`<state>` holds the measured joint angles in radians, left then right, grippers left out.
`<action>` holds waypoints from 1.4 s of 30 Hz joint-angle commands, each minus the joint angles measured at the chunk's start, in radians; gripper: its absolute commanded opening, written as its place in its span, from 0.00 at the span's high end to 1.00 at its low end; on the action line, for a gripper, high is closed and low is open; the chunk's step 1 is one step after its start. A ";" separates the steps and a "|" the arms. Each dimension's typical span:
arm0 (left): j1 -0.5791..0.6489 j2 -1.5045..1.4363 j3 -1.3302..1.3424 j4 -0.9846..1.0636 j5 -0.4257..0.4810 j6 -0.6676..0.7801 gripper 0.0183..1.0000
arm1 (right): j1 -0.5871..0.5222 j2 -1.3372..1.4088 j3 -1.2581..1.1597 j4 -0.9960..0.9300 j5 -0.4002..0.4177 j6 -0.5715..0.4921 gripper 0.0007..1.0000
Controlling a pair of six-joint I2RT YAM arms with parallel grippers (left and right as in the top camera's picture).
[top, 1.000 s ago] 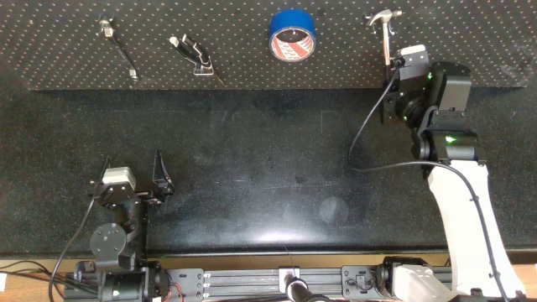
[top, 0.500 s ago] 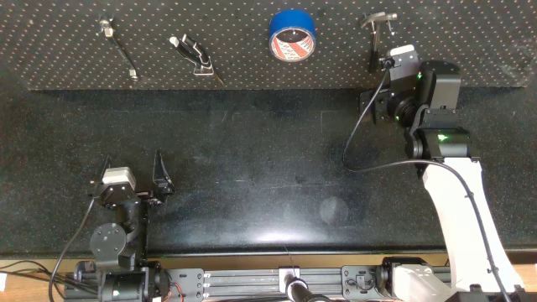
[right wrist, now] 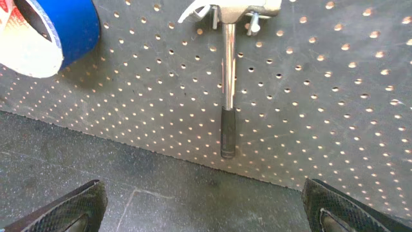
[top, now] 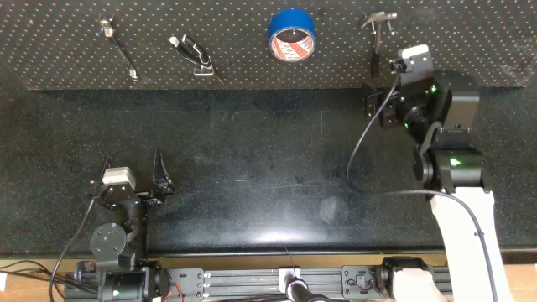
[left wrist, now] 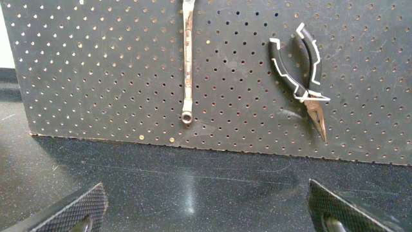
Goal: Place Tools Onto Pegboard
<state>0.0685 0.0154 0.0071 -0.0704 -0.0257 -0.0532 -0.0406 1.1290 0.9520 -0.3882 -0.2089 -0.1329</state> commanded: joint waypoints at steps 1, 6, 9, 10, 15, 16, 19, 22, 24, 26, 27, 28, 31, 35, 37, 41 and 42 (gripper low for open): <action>-0.003 -0.007 -0.002 -0.005 -0.019 0.002 0.00 | 0.001 -0.203 -0.080 0.046 0.127 0.074 0.02; -0.003 -0.007 -0.002 -0.005 -0.019 0.002 0.00 | -0.023 -0.575 -0.518 0.390 0.119 0.120 0.02; -0.003 -0.007 -0.002 -0.005 -0.019 0.002 0.00 | -0.023 -0.752 -0.734 0.476 0.103 0.209 0.02; -0.003 -0.007 -0.002 -0.005 -0.019 0.002 0.00 | -0.023 -0.791 -0.779 0.488 0.090 0.228 0.02; -0.003 -0.007 -0.002 -0.005 -0.019 0.002 0.00 | -0.021 -0.933 -0.928 0.514 0.077 0.320 0.02; -0.003 -0.007 -0.002 -0.005 -0.019 0.002 0.00 | -0.021 -0.950 -0.943 0.514 0.077 0.332 0.02; -0.003 -0.007 -0.002 -0.005 -0.019 0.002 0.00 | -0.018 -1.004 -0.948 0.462 0.078 0.341 0.02; -0.003 -0.007 -0.002 -0.005 -0.019 0.002 0.01 | -0.017 -1.076 -0.948 0.363 0.078 0.313 0.02; -0.003 -0.007 -0.002 -0.005 -0.019 0.002 0.00 | -0.014 -1.130 -0.948 0.328 0.077 0.229 0.02; -0.003 -0.007 -0.002 -0.005 -0.019 0.002 0.00 | 0.000 -1.128 -0.948 0.327 0.067 0.149 0.02; -0.003 -0.007 -0.002 -0.005 -0.019 0.002 0.00 | 0.005 -1.128 -0.948 0.326 0.066 0.131 0.02; -0.003 -0.007 -0.002 -0.005 -0.019 0.002 0.00 | 0.008 -1.128 -0.948 0.325 0.066 0.122 0.02; -0.003 -0.007 -0.002 -0.005 -0.019 0.002 0.00 | 0.014 -1.128 -0.948 0.325 0.066 0.119 0.02; -0.003 -0.007 -0.002 -0.005 -0.019 0.002 0.01 | 0.014 -1.128 -0.948 0.325 0.066 0.121 0.02; -0.003 -0.007 -0.002 -0.005 -0.019 0.002 0.00 | 0.014 -1.128 -0.948 0.326 0.066 0.120 0.02; -0.003 -0.007 -0.002 -0.005 -0.019 0.002 0.00 | 0.014 -1.128 -0.948 0.326 0.067 0.120 0.02; -0.003 -0.007 -0.002 -0.005 -0.019 0.002 0.00 | 0.014 -1.128 -0.948 0.326 0.067 0.120 0.02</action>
<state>0.0685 0.0154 0.0071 -0.0704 -0.0257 -0.0532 -0.0360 0.0120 0.0082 -0.0593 -0.1291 0.0010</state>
